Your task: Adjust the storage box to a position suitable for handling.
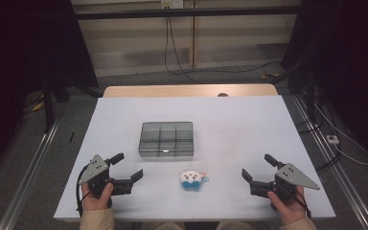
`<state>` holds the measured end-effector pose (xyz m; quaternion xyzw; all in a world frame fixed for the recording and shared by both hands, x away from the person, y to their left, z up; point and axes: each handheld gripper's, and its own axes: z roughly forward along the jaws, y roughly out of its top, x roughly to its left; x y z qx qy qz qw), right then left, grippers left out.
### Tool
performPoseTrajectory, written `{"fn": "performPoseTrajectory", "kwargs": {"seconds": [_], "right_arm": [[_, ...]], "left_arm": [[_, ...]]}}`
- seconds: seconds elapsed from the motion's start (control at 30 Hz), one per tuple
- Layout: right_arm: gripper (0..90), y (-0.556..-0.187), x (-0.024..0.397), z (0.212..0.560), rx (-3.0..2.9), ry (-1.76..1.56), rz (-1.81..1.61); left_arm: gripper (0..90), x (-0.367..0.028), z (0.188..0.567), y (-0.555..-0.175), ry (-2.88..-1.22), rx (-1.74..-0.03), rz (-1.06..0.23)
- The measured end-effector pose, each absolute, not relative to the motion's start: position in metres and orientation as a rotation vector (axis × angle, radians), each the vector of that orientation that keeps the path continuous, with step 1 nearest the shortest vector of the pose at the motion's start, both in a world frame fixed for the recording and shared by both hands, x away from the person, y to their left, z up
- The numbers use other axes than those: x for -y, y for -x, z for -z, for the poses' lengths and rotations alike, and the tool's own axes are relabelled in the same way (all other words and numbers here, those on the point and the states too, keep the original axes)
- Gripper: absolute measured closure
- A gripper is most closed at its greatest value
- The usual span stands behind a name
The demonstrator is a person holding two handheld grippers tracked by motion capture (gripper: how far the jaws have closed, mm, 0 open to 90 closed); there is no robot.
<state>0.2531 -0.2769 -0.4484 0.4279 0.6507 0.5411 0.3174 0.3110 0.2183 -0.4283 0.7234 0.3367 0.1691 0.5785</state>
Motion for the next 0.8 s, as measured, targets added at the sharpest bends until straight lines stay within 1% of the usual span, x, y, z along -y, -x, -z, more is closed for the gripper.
{"fn": "performPoseTrajectory", "kwargs": {"seconds": [0.4,0.5,0.57,0.63,0.67,0.7,0.73,0.77,0.8], "right_arm": [[3.1,-0.256,0.275,0.449,-1.725,-1.127,-1.426],[3.1,-0.258,0.276,0.449,-1.728,-1.130,-1.422],[3.1,-0.259,0.275,0.448,-1.727,-1.130,-1.423],[3.1,-0.259,0.275,0.448,-1.730,-1.127,-1.421],[3.1,-0.259,0.275,0.447,-1.733,-1.123,-1.420],[3.1,-0.259,0.275,0.447,-1.733,-1.123,-1.420],[3.1,-0.258,0.276,0.447,-1.728,-1.120,-1.418],[3.1,-0.258,0.276,0.447,-1.728,-1.120,-1.418],[3.1,-0.257,0.278,0.445,-1.725,-1.126,-1.408]], "left_arm": [[3.6,-0.217,0.427,-0.317,-1.674,-0.807,-0.395],[3.6,-0.217,0.424,-0.319,-1.680,-0.829,-0.421],[3.7,-0.217,0.422,-0.321,-1.674,-0.844,-0.405],[7.9,-0.218,0.420,-0.322,-1.695,-0.853,-0.410],[12.5,-0.218,0.419,-0.323,-1.701,-0.860,-0.415],[12.5,-0.218,0.419,-0.324,-1.707,-0.860,-0.413],[19.8,-0.218,0.418,-0.325,-1.706,-0.866,-0.410],[19.8,-0.219,0.418,-0.327,-1.711,-0.874,-0.410],[23.8,-0.219,0.417,-0.330,-1.708,-0.885,-0.402]]}}
